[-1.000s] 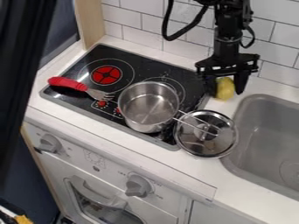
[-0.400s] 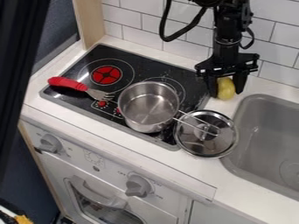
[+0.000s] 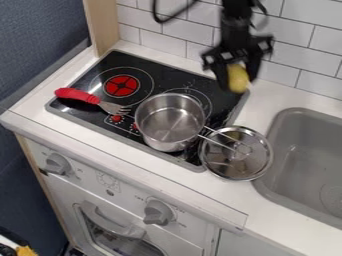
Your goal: Put the yellow object on the left burner
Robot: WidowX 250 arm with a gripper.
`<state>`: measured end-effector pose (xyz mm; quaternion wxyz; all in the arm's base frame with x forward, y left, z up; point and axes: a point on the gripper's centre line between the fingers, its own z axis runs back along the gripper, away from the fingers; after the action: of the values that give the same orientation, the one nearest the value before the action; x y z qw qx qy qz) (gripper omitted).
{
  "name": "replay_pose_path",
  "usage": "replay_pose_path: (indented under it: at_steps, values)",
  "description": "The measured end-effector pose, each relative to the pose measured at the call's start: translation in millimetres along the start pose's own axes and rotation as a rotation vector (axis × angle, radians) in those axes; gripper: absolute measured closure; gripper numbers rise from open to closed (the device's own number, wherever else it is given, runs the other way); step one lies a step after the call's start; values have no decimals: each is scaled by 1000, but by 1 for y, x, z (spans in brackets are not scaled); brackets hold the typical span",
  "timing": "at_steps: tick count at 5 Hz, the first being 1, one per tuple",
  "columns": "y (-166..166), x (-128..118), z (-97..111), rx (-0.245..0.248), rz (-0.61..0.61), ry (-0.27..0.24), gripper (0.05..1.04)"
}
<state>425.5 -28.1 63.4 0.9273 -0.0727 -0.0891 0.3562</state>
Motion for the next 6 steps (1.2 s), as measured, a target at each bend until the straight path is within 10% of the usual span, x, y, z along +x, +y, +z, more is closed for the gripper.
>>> replay_pose_path:
  at_steps: [3,6]
  values:
    - [101,51,34,27,341,-100,425]
    - [152,60,16,150,463,-124,425]
